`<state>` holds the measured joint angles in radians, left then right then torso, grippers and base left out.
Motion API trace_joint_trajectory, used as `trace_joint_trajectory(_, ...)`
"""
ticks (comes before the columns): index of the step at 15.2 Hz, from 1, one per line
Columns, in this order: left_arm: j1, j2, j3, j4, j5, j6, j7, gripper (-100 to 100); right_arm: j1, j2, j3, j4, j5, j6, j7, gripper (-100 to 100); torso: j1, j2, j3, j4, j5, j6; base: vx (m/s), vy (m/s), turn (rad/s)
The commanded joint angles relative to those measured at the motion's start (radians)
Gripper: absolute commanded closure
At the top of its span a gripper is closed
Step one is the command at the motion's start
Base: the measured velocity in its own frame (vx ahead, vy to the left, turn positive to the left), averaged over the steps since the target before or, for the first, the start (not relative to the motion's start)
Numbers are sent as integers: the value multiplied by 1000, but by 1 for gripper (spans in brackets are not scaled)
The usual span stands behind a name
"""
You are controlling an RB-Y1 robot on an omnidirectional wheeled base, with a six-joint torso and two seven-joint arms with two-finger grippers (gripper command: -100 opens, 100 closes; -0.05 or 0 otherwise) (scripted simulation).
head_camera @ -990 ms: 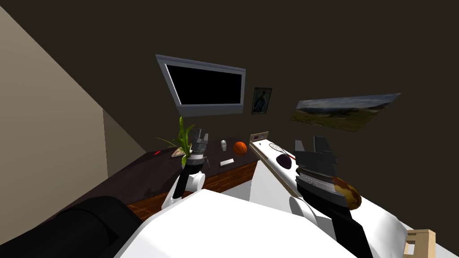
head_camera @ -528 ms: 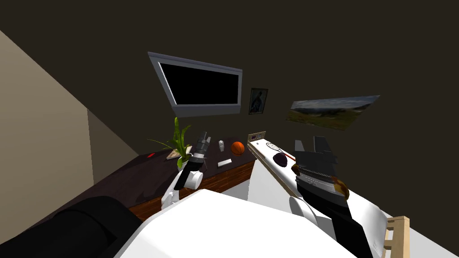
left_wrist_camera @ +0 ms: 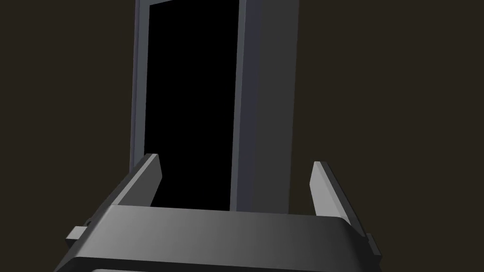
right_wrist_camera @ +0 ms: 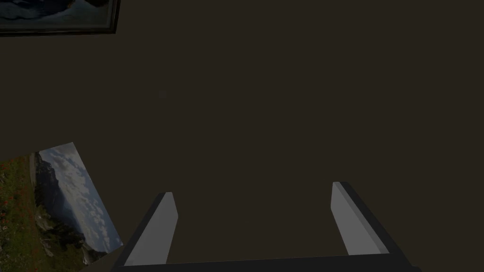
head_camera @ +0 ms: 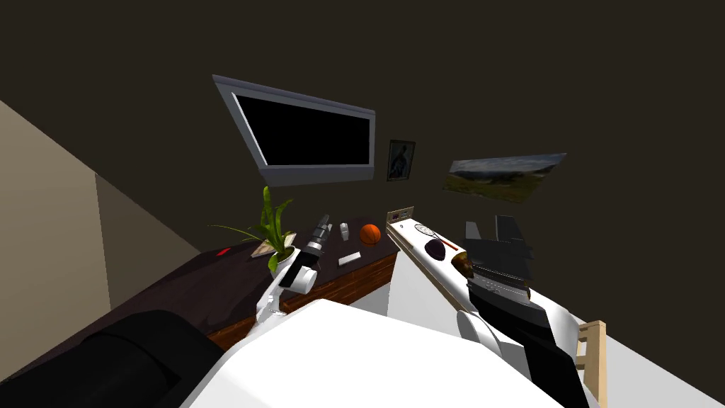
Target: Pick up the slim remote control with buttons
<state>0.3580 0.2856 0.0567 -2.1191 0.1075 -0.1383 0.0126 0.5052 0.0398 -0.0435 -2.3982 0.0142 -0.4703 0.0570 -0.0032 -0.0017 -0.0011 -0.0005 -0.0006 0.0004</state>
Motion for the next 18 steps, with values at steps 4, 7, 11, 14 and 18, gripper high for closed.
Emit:
trace_joint_trajectory(4,-25,50,33,99,28,101,18,-100,0,0,0,0,0,0,0,0,1,1,0,0,0,0,12,-39,-78)
trace_joint_trajectory(7,-40,68,48,144,41,146,26,-100,0,0,0,0,0,0,0,0,1,1,1,0,0,0,12,-32,-77)
trace_joint_trajectory(11,-56,85,64,192,53,211,34,-100,0,0,0,0,0,0,0,0,0,0,0,0,0,0,17,-43,-93)
trace_joint_trajectory(14,-88,115,97,266,80,289,51,-100,0,0,0,0,0,0,0,0,0,1,0,0,0,0,17,-45,-119)
trace_joint_trajectory(18,-104,128,113,342,94,354,59,-100,0,0,0,0,0,0,0,0,0,0,0,0,0,0,22,-40,-83)
